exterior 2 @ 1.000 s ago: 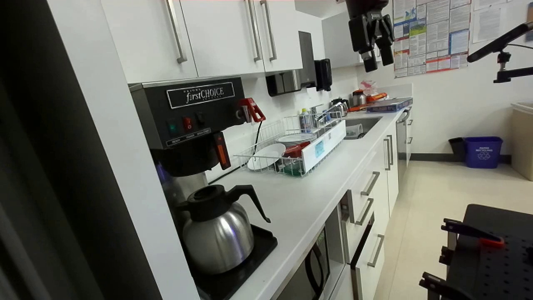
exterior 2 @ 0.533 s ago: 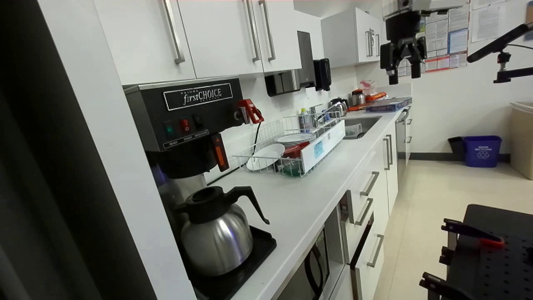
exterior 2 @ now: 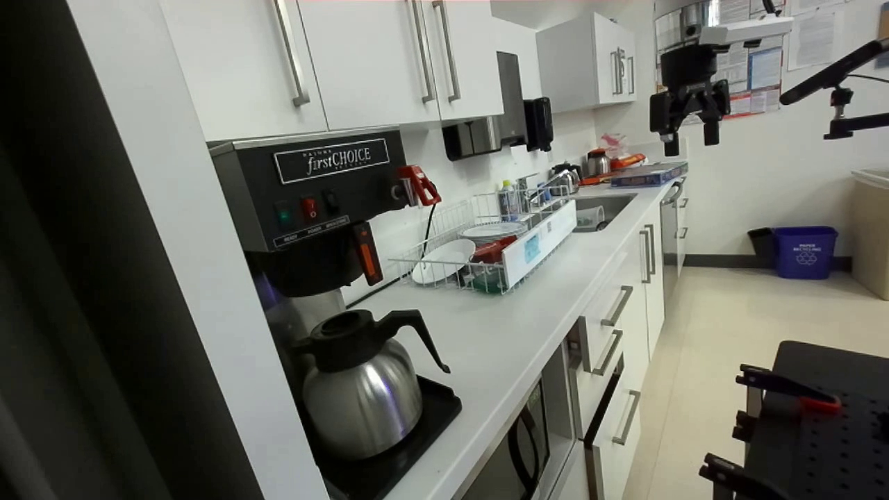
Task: Open the top most drawer and pick up the red object and place on the counter
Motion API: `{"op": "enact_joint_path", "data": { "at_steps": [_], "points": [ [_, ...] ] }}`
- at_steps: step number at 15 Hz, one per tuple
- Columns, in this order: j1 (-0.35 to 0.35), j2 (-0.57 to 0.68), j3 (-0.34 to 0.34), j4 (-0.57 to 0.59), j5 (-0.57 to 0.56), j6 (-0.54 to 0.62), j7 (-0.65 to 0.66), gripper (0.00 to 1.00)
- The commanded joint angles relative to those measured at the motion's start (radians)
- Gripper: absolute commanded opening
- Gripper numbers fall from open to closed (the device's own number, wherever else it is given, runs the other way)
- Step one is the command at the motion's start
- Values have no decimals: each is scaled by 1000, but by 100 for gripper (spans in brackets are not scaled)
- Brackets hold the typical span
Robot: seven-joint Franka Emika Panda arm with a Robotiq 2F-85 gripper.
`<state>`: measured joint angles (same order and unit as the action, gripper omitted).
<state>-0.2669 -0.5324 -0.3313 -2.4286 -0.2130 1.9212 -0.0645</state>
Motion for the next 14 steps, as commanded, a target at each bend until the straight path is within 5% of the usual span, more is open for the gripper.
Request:
{"op": "enact_joint_path", "data": {
  "at_steps": [1,7,11,14],
  "points": [
    [-18,2,21,2,9,0,-8,100],
    [-45,170,-148,-10,187,249,-51,100],
    [-20,339,-300,-48,506,459,-218,100],
    [87,419,-460,-84,772,543,-380,100]
  ]
}}
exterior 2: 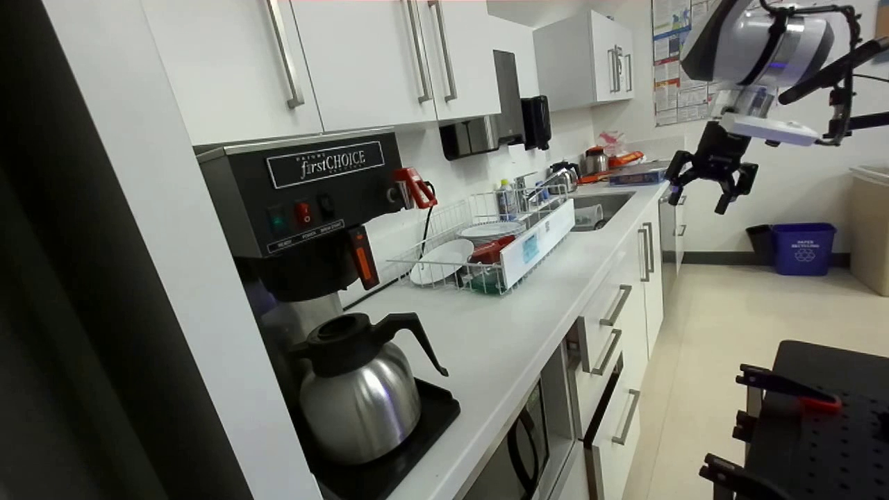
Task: Open the top most drawer and pick up the red object and place on the counter
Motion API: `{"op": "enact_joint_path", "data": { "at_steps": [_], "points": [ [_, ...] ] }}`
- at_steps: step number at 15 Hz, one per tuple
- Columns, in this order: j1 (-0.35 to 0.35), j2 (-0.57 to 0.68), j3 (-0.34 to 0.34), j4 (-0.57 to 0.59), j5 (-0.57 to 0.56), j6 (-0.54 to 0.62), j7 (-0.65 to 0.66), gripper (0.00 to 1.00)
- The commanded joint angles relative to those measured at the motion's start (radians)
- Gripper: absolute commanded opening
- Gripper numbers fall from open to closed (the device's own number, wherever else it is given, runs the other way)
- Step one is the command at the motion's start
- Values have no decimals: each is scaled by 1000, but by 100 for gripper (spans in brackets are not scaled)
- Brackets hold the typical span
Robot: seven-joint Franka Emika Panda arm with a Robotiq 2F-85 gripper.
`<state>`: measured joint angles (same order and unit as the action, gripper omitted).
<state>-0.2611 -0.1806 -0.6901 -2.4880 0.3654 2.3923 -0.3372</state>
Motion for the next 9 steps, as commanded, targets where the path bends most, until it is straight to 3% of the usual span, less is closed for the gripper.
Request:
{"op": "enact_joint_path", "data": {
  "at_steps": [1,4,6,7,9],
  "points": [
    [104,89,-137,-37,284,86,-170,100],
    [128,163,-197,-49,552,107,-377,100],
    [116,239,-200,-30,732,89,-498,100],
    [37,172,-123,-45,613,76,-419,100],
    [32,211,-125,-44,689,81,-477,100]
  ]
}}
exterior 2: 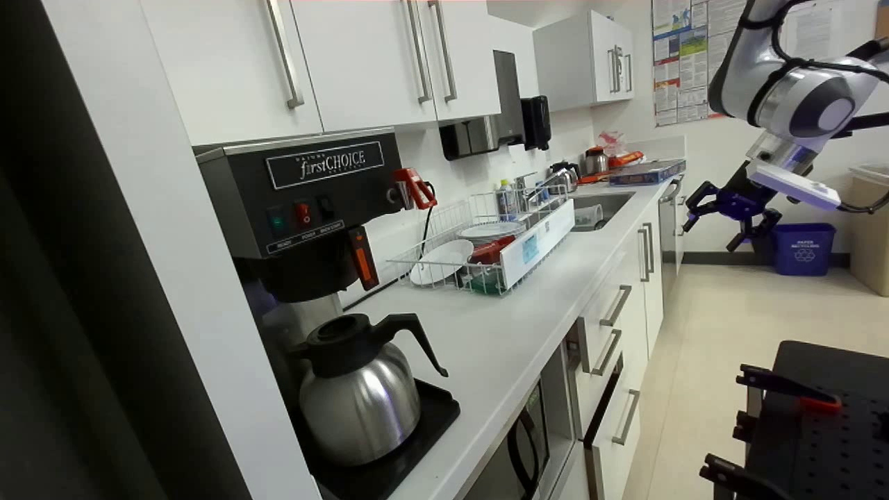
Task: Open the top most drawer and pick up the red object and place on the counter
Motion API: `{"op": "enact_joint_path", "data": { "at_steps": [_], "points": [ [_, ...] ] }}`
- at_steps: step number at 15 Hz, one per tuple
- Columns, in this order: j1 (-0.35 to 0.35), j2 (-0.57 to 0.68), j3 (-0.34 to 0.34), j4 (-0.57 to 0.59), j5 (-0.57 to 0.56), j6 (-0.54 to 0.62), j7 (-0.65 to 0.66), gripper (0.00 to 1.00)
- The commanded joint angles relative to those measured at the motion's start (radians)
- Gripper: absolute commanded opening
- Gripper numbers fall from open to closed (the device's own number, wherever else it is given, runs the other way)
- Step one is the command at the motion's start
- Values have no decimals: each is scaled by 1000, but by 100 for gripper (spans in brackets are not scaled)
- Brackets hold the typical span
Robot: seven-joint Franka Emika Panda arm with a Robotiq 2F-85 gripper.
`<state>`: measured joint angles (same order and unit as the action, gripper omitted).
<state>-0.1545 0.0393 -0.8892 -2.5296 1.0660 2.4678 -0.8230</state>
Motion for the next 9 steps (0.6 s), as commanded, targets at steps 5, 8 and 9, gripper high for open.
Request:
{"op": "enact_joint_path", "data": {
  "at_steps": [5,8,9],
  "points": [
    [-18,40,20,30,76,-4,-43,100],
    [-102,181,24,110,336,-218,-173,100],
    [-198,222,90,127,411,-285,-215,100]
  ]
}}
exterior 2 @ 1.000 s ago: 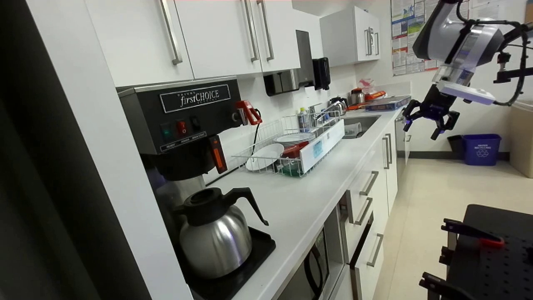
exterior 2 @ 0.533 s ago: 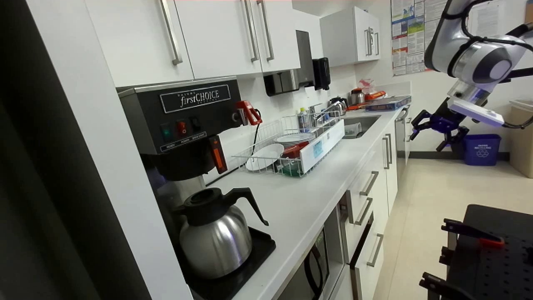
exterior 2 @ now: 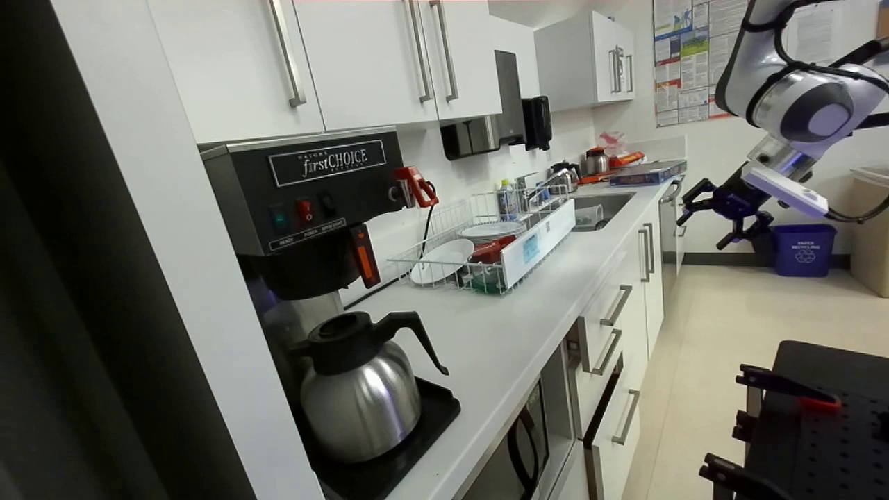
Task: Open the top most drawer and pick up the red object and place on the counter
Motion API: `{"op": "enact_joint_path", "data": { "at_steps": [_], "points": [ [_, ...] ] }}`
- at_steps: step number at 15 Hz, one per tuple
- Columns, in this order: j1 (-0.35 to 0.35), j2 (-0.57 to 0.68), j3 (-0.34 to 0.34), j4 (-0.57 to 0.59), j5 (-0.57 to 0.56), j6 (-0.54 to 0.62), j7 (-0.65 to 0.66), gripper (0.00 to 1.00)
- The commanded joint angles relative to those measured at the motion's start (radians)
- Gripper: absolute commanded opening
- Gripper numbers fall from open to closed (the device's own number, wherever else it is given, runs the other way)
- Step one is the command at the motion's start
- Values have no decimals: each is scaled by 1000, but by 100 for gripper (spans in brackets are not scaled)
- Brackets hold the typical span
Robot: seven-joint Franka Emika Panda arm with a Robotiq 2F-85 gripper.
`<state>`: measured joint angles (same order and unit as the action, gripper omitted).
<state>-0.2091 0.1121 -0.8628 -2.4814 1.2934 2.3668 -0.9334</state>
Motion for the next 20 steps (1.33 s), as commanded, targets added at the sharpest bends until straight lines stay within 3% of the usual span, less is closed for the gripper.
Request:
{"op": "enact_joint_path", "data": {
  "at_steps": [1,6,9,10,12,17,20],
  "points": [
    [-183,201,78,89,251,-257,-120,100],
    [-459,518,195,244,458,-608,-211,100],
    [-594,688,277,379,527,-664,-203,100],
    [-552,577,254,279,487,-612,-217,100],
    [-605,667,288,350,505,-632,-218,100],
    [-608,699,293,390,507,-639,-218,100],
    [-612,747,329,406,625,-601,-358,100]
  ]
}}
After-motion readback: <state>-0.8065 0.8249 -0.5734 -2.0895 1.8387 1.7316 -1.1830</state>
